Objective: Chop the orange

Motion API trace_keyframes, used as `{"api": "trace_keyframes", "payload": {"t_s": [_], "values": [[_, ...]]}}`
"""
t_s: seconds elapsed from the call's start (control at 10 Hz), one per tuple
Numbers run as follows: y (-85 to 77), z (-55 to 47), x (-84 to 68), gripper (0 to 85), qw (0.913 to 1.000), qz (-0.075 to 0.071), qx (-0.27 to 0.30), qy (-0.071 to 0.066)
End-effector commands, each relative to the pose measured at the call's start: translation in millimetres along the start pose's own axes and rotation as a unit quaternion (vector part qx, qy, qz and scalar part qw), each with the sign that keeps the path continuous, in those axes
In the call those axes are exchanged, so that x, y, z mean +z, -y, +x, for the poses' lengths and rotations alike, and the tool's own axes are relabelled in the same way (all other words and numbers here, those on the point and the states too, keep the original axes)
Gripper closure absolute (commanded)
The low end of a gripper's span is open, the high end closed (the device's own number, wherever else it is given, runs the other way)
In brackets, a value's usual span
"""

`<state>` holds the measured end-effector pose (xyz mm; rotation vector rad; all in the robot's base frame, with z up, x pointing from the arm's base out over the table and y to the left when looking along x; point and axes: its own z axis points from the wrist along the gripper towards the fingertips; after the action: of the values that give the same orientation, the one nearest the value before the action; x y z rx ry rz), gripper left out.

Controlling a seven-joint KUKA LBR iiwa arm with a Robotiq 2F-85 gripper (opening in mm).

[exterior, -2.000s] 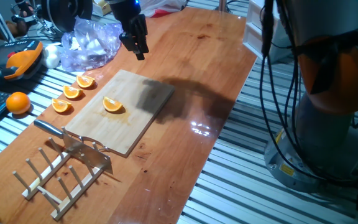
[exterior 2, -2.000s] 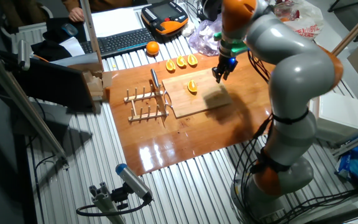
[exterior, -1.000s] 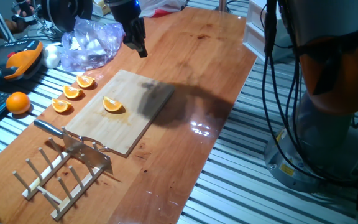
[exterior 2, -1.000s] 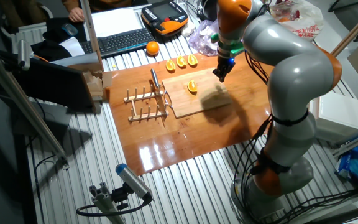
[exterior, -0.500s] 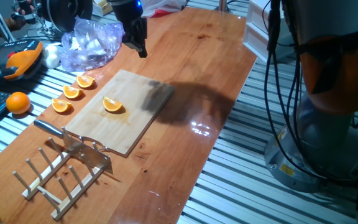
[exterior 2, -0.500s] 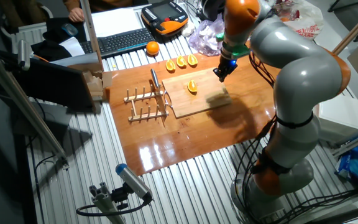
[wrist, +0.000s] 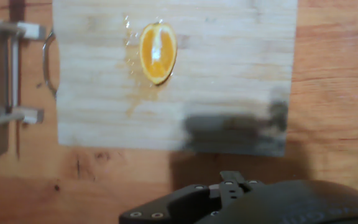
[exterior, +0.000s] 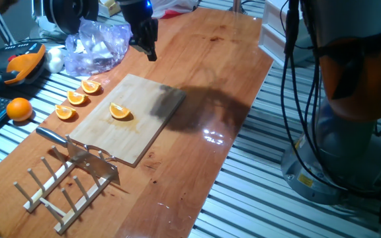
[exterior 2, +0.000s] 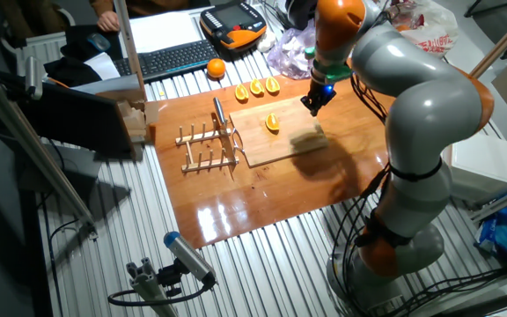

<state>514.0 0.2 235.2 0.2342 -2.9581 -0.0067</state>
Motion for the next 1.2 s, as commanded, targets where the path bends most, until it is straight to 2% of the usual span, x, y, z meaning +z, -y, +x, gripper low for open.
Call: {"api": "trace_keyframes", "payload": {"t_s": [0.0,0.1,0.2,0.4,0.5,0.6,0.7,0.8,0.9,1.0,1.1], "values": [[-0.1,0.1,-0.2,85.0,1.0000,0.003,-0.003,0.002],[-0.1,0.1,-0.2,85.0,0.9998,0.009,0.012,0.011],[-0.1,0.1,-0.2,85.0,0.9997,-0.009,0.022,0.000],[-0.1,0.1,-0.2,85.0,0.9988,-0.019,0.044,-0.004],[-16.3,-7.2,-3.7,85.0,0.9981,-0.019,0.058,0.001],[-41.3,-19.0,-10.0,85.0,0.9973,-0.019,0.070,0.001],[-63.3,-29.1,-14.5,85.0,0.9965,-0.030,0.078,0.000],[-82.4,-37.3,-15.0,85.0,0.9962,-0.034,0.080,0.001],[-98.2,-42.3,-9.5,85.0,0.9959,-0.036,0.082,0.009],[-117.2,-42.7,4.7,85.0,0.9939,-0.051,0.096,0.018],[-129.9,-41.0,13.8,85.0,0.9931,-0.045,0.106,0.022]]}}
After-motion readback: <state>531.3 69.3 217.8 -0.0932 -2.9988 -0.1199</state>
